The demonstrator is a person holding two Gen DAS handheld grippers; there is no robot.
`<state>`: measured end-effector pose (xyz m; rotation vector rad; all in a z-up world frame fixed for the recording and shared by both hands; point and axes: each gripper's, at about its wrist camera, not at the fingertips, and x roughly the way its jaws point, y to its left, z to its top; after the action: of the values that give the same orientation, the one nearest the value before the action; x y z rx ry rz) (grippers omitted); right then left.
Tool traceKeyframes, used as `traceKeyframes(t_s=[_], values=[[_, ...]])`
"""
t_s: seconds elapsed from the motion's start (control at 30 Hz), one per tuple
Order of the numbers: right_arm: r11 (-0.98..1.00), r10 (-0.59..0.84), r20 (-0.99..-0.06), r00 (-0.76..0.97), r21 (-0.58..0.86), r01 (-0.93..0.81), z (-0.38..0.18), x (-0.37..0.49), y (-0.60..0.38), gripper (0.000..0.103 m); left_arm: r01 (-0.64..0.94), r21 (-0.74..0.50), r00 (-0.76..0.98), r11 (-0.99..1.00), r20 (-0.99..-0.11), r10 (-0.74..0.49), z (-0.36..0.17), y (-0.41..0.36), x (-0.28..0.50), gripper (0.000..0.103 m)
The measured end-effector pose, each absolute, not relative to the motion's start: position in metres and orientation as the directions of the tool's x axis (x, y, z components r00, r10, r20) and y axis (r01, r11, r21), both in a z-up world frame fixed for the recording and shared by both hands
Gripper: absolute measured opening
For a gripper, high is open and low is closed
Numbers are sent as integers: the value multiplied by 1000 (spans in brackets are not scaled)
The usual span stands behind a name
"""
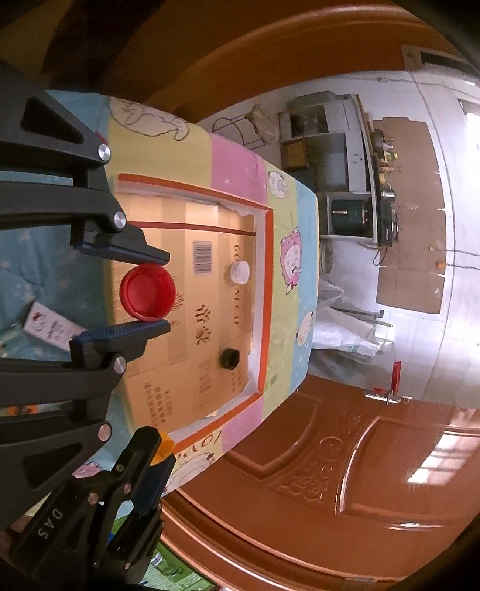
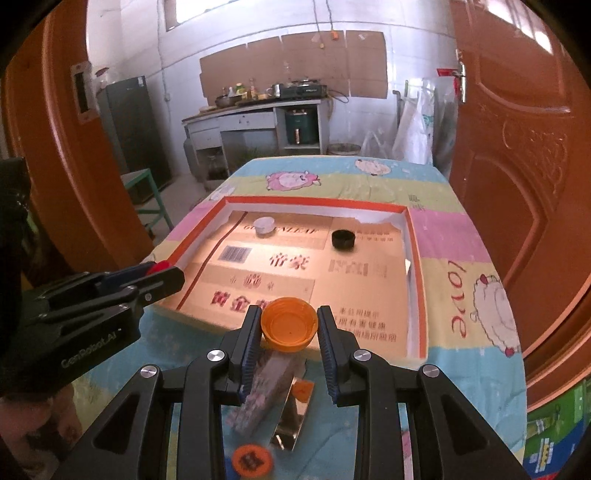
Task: Organize rigid objects
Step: 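Carry the orange cap and red cap into the cardboard tray with both tools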
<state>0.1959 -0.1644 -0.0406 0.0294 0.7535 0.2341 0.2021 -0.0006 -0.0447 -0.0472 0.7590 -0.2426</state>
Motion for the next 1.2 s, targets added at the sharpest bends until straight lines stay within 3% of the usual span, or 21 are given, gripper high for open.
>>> traceKeyframes(t_s=[1.2], values=[[970,216,-729,650,82,-230,-50,351,-145,31,70,-53,657,996,-749,-86,-65,12,335,30]])
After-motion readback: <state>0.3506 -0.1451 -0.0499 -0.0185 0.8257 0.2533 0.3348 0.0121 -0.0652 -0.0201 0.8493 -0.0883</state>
